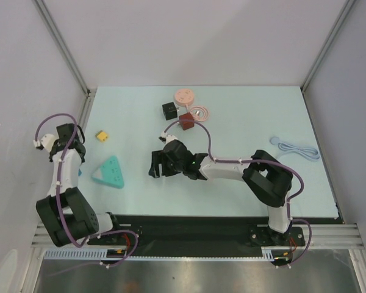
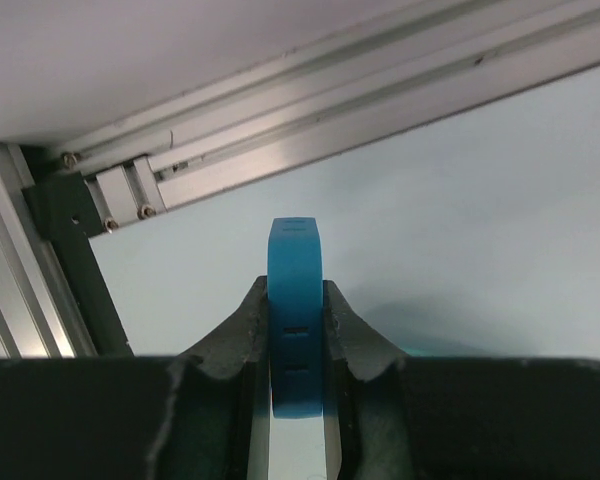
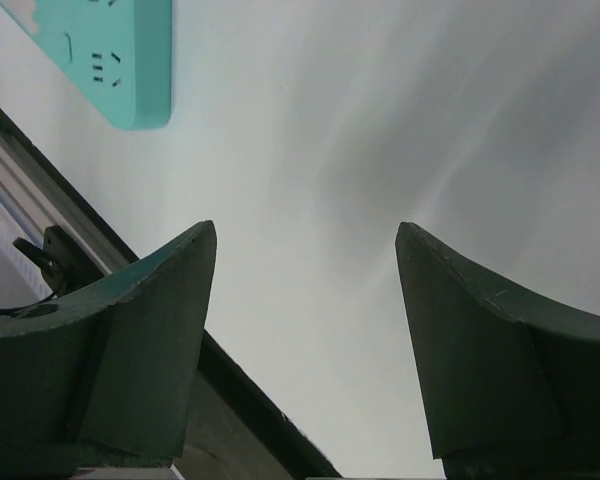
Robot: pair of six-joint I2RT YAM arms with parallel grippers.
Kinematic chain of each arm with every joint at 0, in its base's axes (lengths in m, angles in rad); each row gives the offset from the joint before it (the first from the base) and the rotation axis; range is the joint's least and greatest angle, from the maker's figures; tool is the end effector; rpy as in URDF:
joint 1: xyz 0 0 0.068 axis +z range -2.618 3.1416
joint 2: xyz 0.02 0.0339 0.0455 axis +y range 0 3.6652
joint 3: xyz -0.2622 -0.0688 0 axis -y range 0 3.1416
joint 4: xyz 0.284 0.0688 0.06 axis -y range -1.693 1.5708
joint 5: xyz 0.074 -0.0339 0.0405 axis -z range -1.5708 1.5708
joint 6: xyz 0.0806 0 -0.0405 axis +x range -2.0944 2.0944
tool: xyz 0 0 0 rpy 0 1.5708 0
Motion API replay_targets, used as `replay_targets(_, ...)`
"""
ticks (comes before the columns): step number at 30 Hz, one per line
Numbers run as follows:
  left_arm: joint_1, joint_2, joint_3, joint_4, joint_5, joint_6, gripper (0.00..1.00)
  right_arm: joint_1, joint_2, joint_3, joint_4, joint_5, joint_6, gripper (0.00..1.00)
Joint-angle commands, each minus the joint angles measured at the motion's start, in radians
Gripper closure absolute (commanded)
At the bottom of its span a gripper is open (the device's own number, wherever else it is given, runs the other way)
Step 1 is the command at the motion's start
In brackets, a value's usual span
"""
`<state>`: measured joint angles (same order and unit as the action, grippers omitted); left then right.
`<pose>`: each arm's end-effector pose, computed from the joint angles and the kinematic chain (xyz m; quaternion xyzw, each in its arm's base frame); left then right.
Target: Insert the plug
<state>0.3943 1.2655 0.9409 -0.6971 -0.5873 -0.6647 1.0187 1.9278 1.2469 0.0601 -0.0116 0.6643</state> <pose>0.2627 0.1577 0.2095 -0.5331 0.7555 0.2411 0.2947 0.2592 0.4226 0.1371 -0.1594 0.8749 0.3444 0.3009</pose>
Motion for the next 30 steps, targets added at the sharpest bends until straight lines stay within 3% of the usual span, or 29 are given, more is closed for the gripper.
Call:
replay_targets(1, 0.003, 0.043, -0.039, 0.013, 0.038, -0.079, 1.00, 0.001, -0.018, -0.007, 0.055, -0.016, 0.018, 0.24)
replay_targets(8, -0.017, 0.072, -0.080, 0.051, 0.124, -0.104, 1.00, 0.001, -0.056, -0.033, 0.043, -0.001, -0.009, 0.24)
replay_targets(14, -0.181, 0.132, -0.094, 0.179, 0.331, -0.076, 1.00, -0.008, -0.119, -0.085, 0.038, 0.045, -0.023, 0.23)
replay_targets(20, -0.359, 0.238, 0.001, 0.176, 0.337, -0.073, 1.00, -0.029, -0.182, -0.148, 0.044, 0.074, -0.026, 0.23)
replay_targets(23, -0.370, 0.236, 0.073, 0.145, 0.273, -0.003, 1.00, -0.040, -0.207, -0.182, 0.043, 0.082, -0.029, 0.24)
replay_targets(26, -0.370, 0.200, 0.159, 0.113, 0.219, 0.173, 0.99, -0.048, -0.246, -0.216, 0.027, 0.076, -0.048, 0.24)
replay_targets(28, -0.368, 0.149, 0.208, 0.111, 0.279, 0.331, 1.00, -0.051, -0.277, -0.250, 0.012, 0.082, -0.061, 0.24)
replay_targets(30, -0.377, 0.108, 0.226, 0.128, 0.466, 0.478, 1.00, -0.057, -0.337, -0.279, 0.003, 0.094, -0.089, 0.24)
